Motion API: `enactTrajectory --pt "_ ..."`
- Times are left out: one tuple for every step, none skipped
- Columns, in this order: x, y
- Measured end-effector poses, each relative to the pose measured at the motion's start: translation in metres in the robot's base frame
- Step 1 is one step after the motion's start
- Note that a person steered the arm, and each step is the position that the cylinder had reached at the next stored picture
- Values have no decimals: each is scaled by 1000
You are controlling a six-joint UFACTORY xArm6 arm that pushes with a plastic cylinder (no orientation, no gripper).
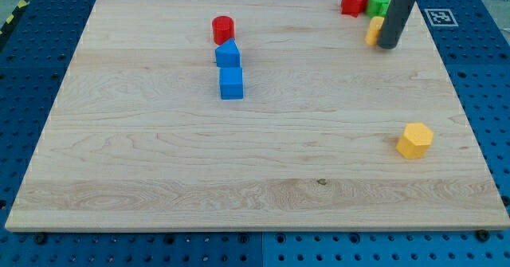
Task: Move red circle left side of the yellow heart
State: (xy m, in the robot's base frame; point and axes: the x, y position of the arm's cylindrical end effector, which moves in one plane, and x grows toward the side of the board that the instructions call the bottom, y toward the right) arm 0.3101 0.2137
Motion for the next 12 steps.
enactTrajectory --pt "-21 -8" --pt "-26 -82" --pt "-55 -166" --pt "-77 -252" --pt "-63 -341" --pt "-38 -357" --pt "-36 -335" --pt "-21 -303" --pt "-5 -271" --pt "-4 -243" --pt "8 -212" --pt "16 -178"
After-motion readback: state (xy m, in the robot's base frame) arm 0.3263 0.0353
